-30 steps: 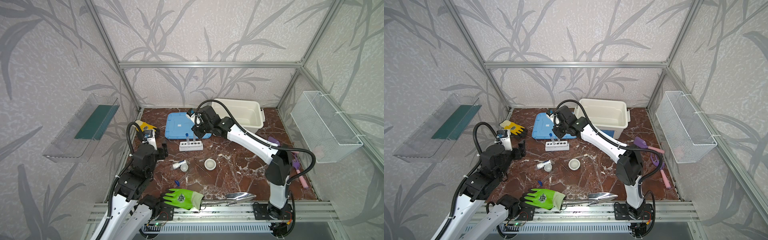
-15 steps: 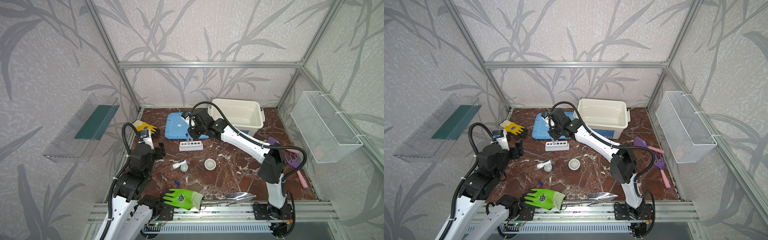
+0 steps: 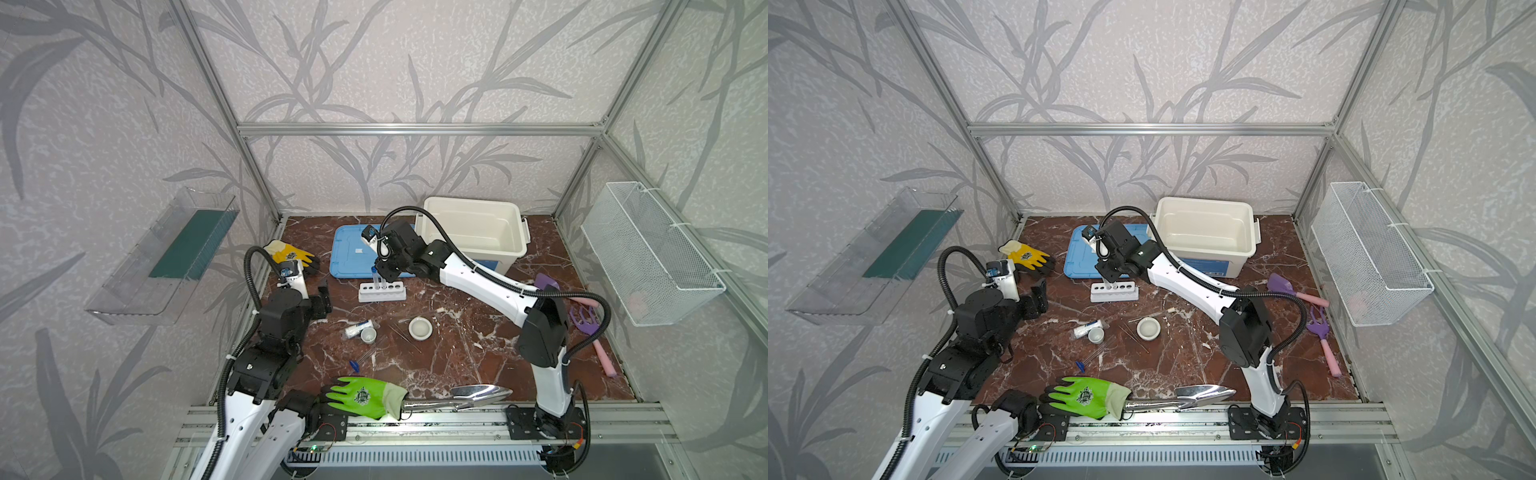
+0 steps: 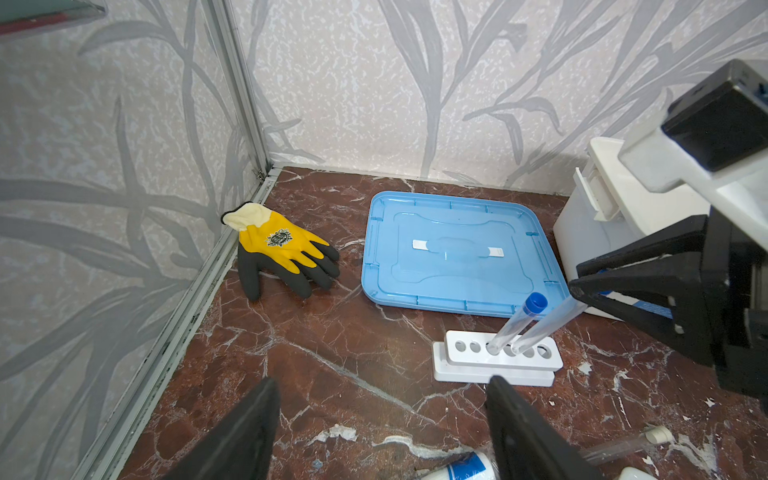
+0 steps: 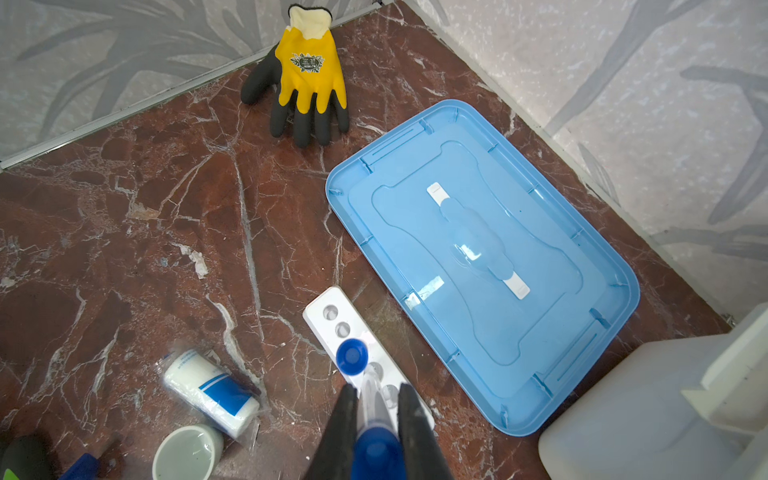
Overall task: Organize the chemistry lab equipment
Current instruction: 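Lower the second tube into the white rack beside the first with the right gripper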
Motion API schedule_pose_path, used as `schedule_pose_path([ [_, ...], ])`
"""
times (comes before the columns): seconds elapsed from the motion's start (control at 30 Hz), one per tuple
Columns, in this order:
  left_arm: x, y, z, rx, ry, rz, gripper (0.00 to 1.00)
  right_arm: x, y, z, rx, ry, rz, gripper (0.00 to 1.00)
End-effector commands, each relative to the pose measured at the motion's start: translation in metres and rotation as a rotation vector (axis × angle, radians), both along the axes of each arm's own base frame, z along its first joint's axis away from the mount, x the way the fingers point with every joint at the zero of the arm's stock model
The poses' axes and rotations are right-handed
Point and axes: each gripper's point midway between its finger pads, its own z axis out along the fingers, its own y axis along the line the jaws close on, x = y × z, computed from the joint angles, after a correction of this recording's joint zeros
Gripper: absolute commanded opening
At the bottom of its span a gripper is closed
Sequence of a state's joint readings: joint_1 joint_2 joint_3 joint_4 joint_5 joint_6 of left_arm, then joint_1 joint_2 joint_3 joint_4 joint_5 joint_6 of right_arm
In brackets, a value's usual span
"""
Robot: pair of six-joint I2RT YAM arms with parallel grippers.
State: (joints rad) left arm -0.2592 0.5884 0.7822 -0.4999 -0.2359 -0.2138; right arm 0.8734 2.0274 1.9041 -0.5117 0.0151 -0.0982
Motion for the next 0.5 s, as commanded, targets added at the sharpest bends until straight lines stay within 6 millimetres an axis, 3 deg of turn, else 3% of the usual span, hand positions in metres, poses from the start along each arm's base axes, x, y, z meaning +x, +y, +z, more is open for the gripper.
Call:
schedule_pose_path([
  [0.0, 0.0, 0.0, -0.001, -0.025, -0.007, 0.006, 0.78, 0.003, 0.004, -0.009, -0.006, -0.007, -0.008, 0.15],
  [0.47, 0.004, -0.003, -0.004, -0.022, 0.007, -0.012, 0.78, 0.005, 0.005, -0.032, -0.011, 0.012, -0.014, 0.14],
])
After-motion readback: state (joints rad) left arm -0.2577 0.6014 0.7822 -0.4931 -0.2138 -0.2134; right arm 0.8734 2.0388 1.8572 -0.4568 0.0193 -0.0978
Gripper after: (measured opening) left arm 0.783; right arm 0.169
